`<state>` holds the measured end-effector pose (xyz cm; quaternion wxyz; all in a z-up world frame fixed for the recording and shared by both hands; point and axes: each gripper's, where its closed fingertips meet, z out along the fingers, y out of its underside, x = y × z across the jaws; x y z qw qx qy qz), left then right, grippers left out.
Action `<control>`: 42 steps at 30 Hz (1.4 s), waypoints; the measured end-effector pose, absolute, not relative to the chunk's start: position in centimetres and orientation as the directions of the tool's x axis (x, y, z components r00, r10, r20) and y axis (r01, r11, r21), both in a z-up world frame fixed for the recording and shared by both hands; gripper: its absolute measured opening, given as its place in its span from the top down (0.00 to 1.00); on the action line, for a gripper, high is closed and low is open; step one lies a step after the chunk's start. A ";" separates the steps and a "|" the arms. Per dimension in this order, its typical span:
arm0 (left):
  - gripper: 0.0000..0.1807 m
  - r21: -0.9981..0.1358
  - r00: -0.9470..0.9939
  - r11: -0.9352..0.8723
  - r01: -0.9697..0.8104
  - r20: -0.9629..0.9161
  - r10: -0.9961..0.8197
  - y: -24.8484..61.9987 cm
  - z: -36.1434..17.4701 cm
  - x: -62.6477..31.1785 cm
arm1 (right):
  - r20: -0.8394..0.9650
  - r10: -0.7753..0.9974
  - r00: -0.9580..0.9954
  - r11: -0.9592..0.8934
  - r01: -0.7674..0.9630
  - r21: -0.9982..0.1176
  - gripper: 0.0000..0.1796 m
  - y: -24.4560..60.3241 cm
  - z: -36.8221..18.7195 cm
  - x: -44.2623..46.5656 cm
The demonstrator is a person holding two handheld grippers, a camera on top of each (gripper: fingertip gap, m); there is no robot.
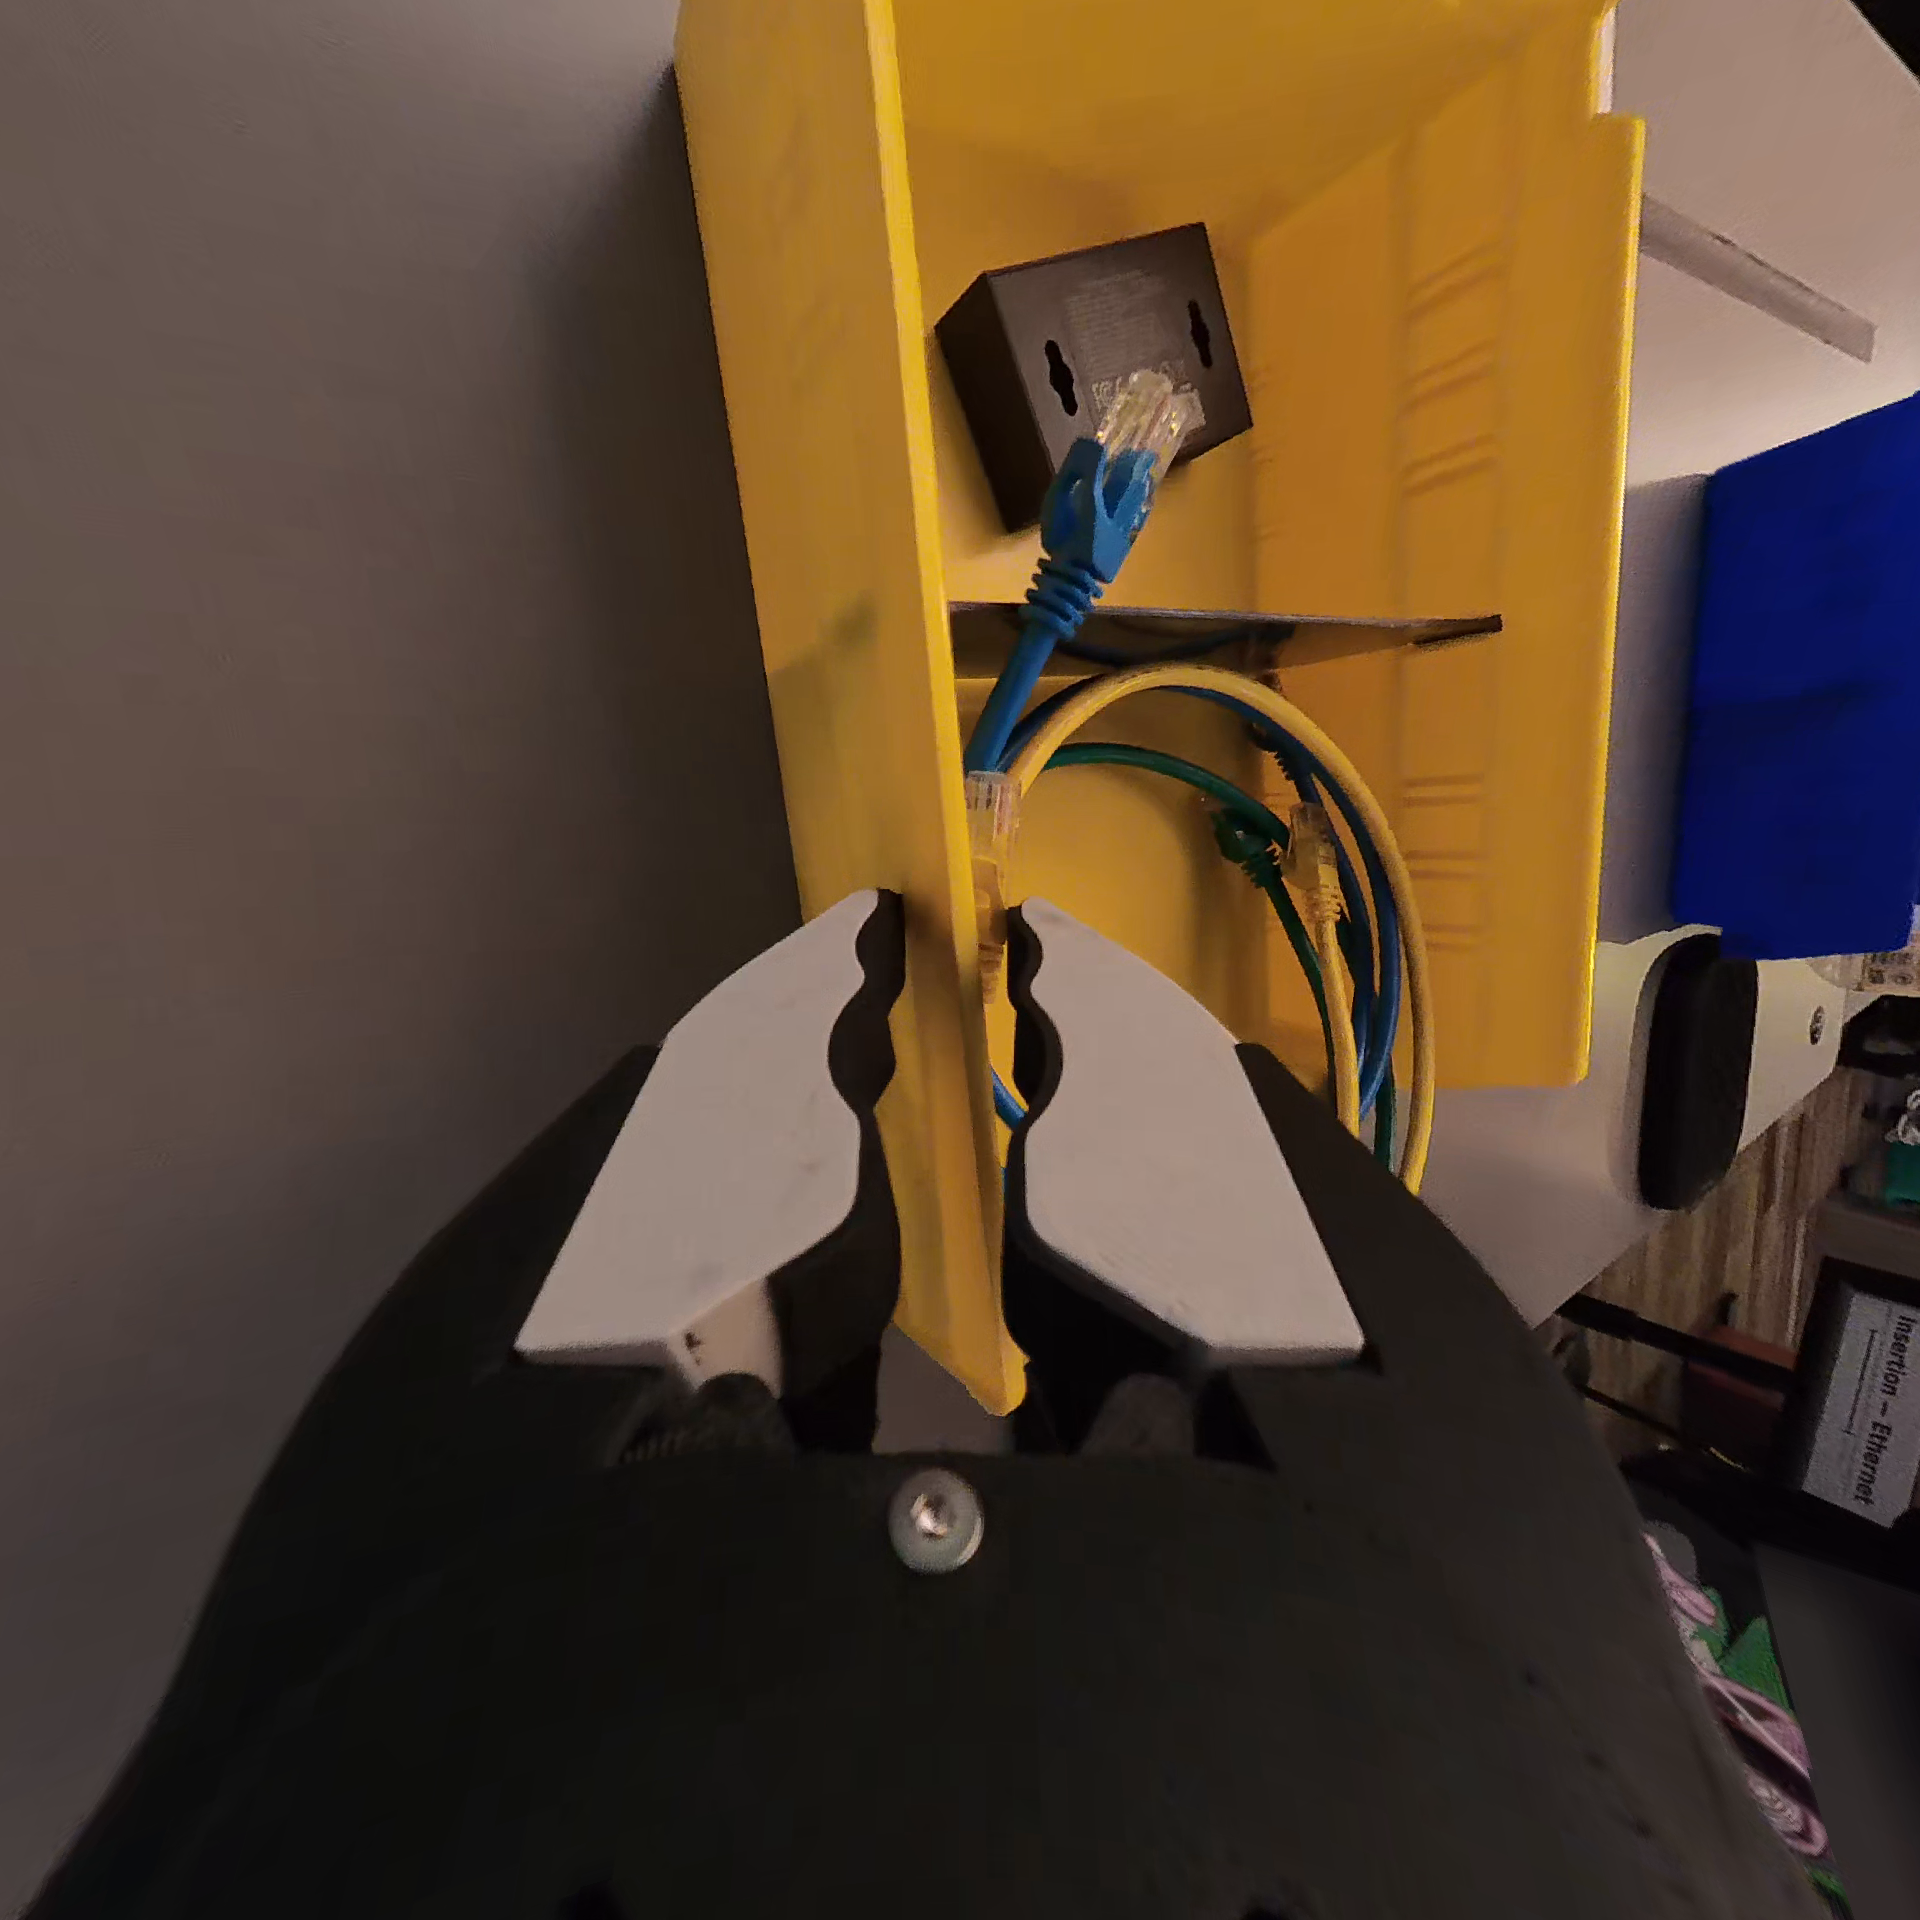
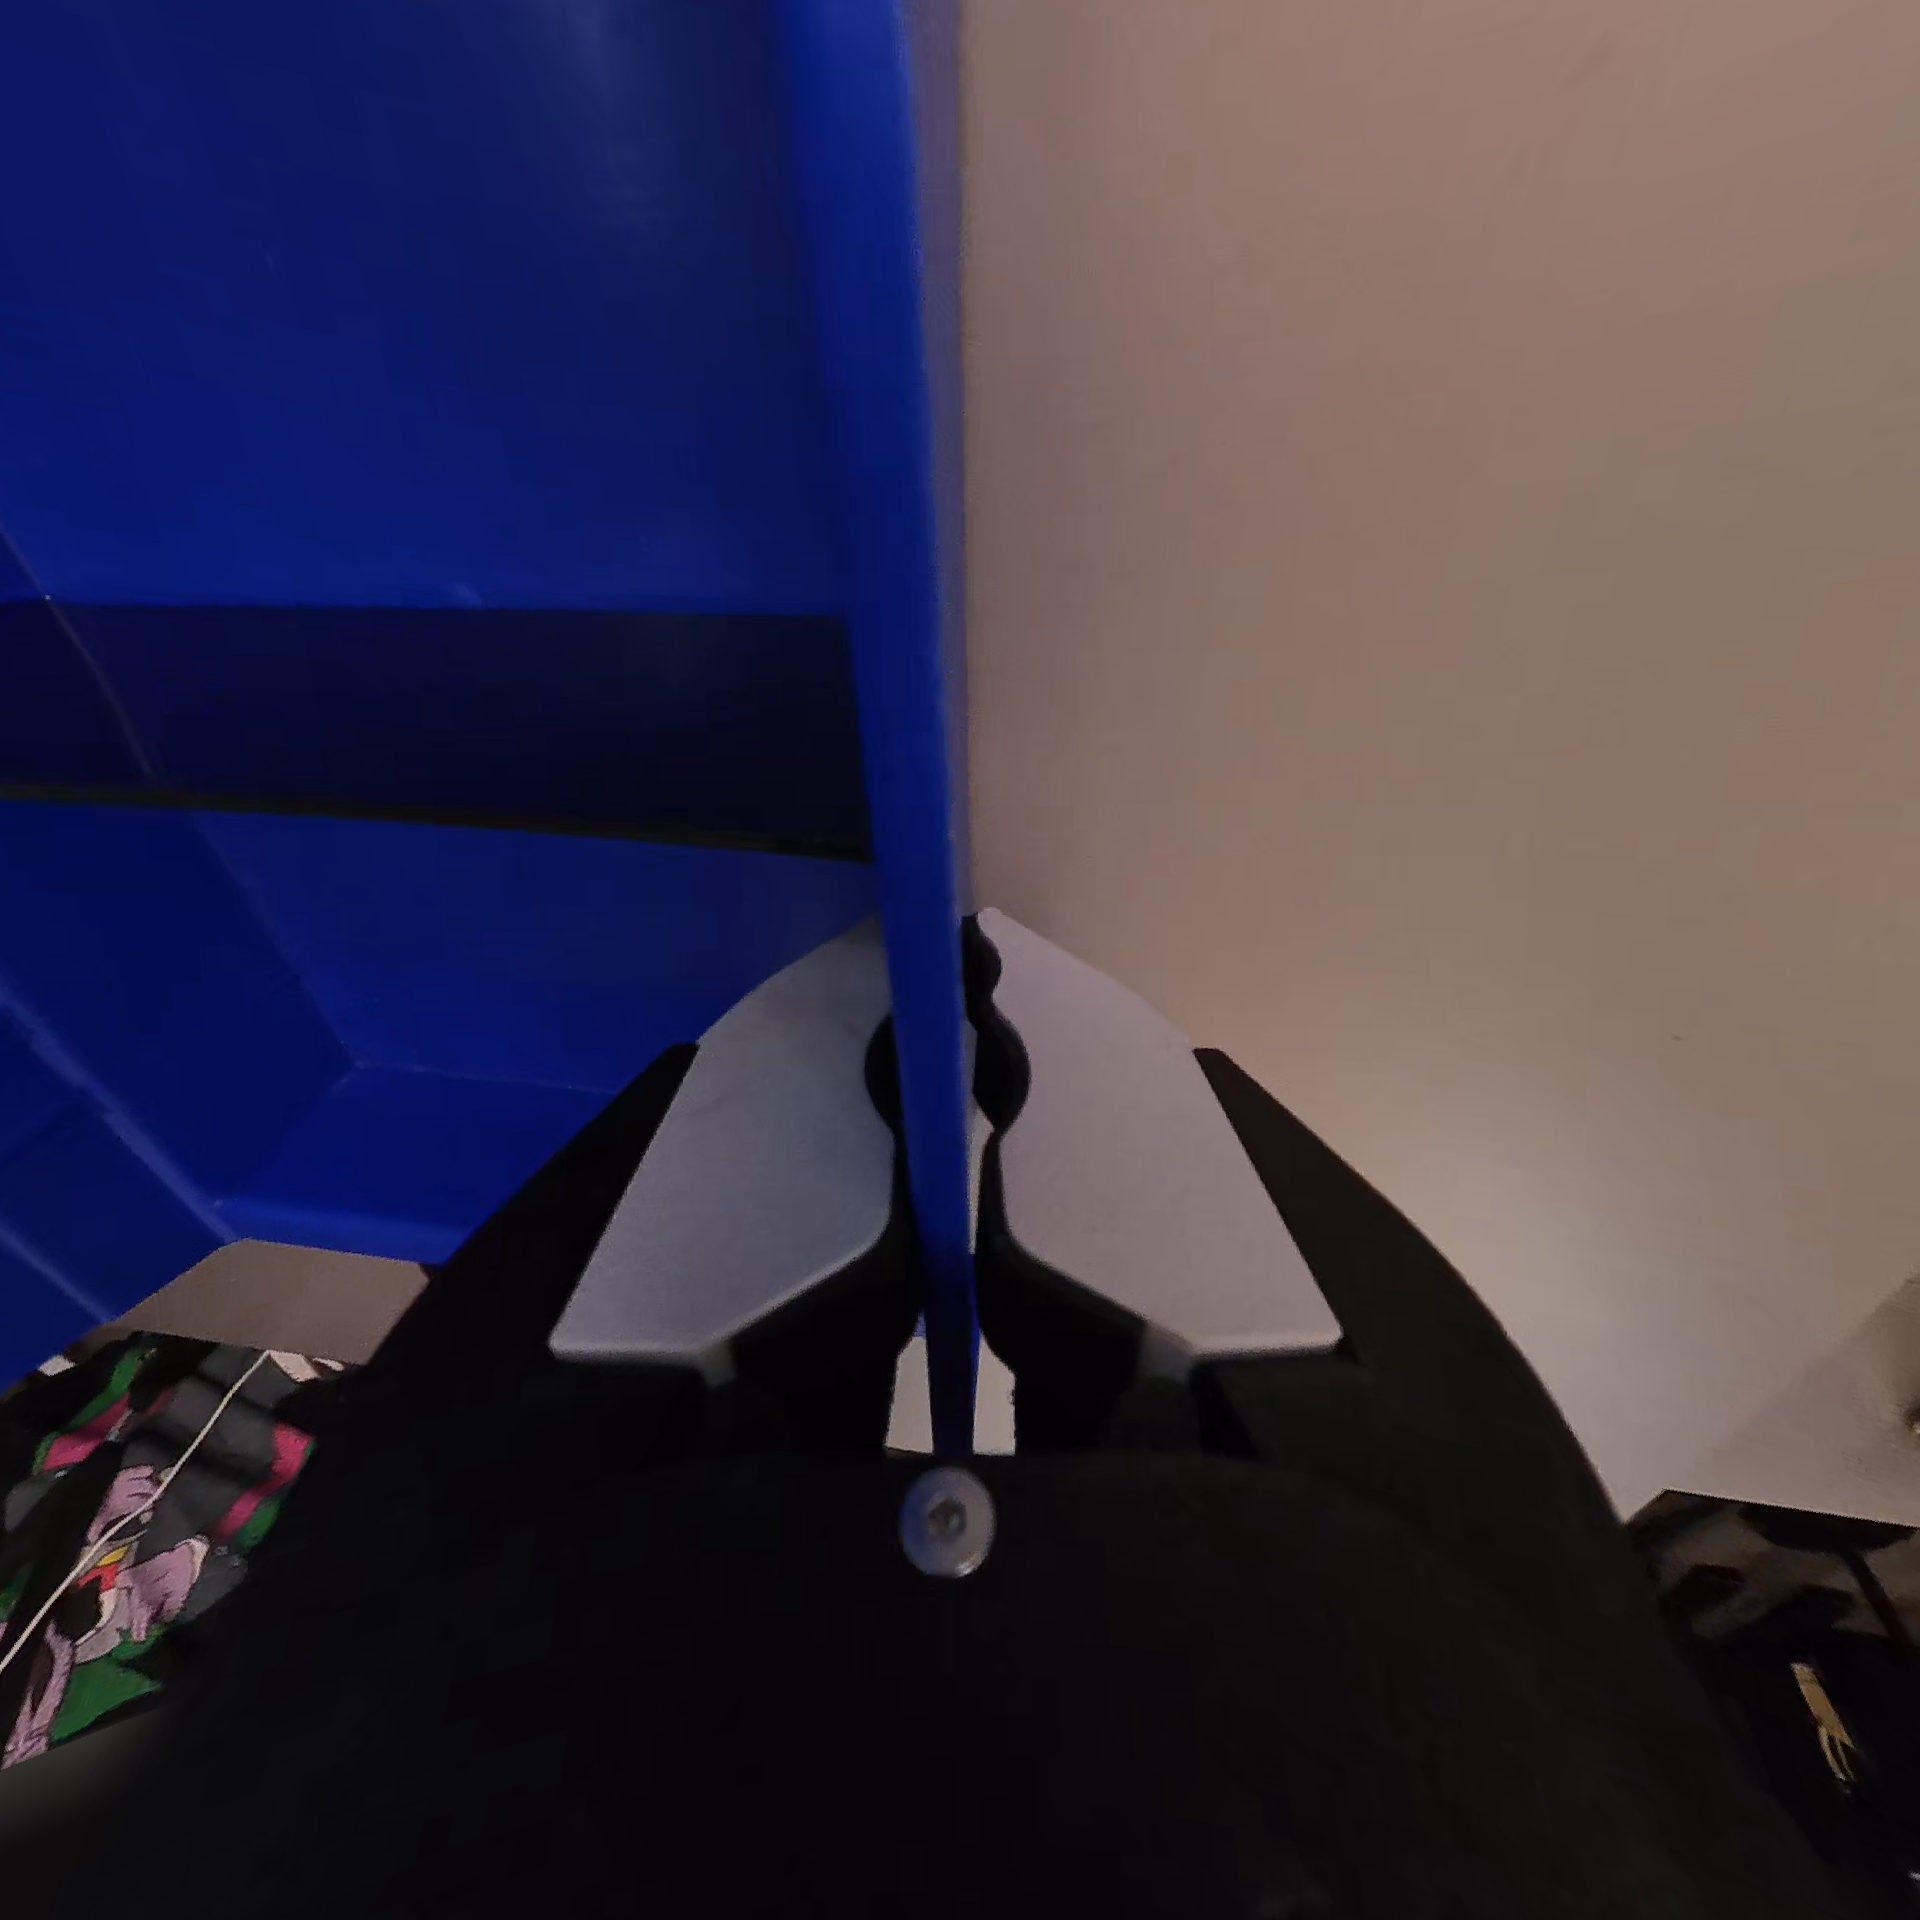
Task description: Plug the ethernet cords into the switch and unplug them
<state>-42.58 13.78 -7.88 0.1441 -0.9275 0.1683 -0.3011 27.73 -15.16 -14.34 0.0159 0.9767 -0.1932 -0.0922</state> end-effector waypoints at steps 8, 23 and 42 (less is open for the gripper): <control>0.92 -0.403 0.762 -0.899 -0.173 0.523 -0.381 13.8 -6.6 -43.5 | -0.183 -0.367 0.912 -0.928 -0.372 0.009 0.90 -14.9 -14.5 27.9; 0.69 -0.781 0.602 -0.368 -0.504 -0.012 -0.798 13.3 2.3 -35.4 | 0.092 -0.174 0.980 -0.221 0.053 -0.974 0.70 -8.8 9.6 25.5; 0.58 -0.014 -0.046 0.049 -0.999 -0.181 -0.982 21.5 -11.7 -28.9 | 0.308 0.101 0.946 0.013 0.309 -0.951 0.68 -1.9 11.2 16.7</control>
